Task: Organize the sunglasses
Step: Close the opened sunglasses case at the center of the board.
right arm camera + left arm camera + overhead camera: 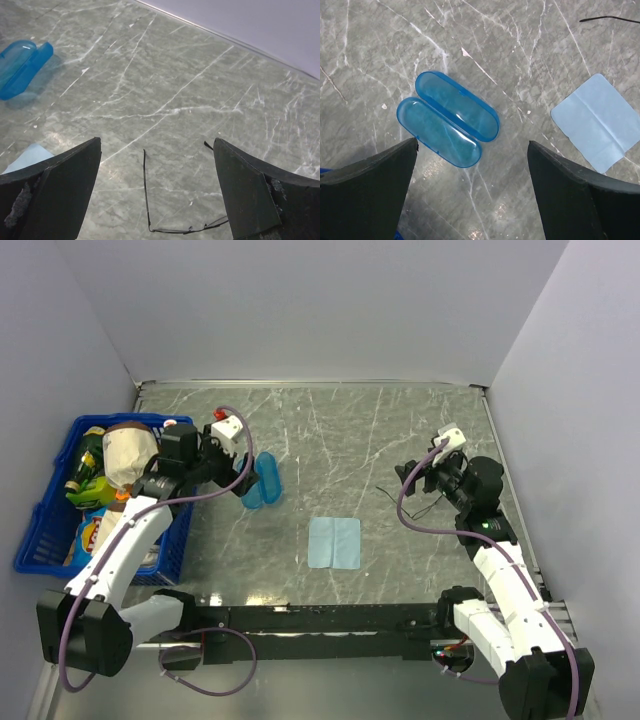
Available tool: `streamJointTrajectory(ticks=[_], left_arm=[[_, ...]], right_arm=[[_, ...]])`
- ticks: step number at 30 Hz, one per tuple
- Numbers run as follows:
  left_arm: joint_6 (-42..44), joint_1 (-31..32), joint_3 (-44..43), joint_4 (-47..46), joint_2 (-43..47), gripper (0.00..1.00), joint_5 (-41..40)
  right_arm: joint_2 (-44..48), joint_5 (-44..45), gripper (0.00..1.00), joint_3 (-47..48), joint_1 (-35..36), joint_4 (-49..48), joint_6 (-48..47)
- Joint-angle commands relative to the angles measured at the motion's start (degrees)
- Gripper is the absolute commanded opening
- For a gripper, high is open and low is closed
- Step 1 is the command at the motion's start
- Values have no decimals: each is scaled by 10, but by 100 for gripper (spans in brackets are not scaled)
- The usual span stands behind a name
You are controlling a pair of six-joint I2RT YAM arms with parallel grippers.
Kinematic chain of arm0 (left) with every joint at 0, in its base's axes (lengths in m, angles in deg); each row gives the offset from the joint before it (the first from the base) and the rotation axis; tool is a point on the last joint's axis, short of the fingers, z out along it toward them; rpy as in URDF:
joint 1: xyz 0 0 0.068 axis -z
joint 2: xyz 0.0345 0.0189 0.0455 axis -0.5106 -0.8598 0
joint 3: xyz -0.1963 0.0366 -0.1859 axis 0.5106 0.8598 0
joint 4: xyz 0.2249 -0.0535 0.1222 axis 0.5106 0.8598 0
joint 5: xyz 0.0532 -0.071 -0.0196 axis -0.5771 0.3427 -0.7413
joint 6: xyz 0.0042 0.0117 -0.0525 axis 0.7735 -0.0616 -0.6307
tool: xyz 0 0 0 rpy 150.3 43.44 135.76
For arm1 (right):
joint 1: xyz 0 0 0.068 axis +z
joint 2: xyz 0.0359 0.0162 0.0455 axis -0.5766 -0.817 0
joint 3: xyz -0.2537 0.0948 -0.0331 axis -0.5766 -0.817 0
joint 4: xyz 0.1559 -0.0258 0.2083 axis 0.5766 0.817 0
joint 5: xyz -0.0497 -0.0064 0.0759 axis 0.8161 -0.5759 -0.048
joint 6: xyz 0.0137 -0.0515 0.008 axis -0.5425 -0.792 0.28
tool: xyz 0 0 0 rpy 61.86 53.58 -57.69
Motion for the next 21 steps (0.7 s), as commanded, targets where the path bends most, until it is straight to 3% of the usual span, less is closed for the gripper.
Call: streamJointTrajectory(ticks=[1, 7, 17, 21], left_arm=[[10, -1, -2, -11, -9, 96, -3], [13, -1, -4, -10, -9, 96, -6], [38, -1, -14, 18, -54, 97, -30], [38, -1, -16, 22, -73, 97, -53]], right_arm=[[9, -1, 100, 15, -3, -15, 2], [8, 2, 100, 11, -7, -26, -17], [21, -115, 100, 55, -7, 97, -160], [15, -116, 100, 77, -6, 158, -180]])
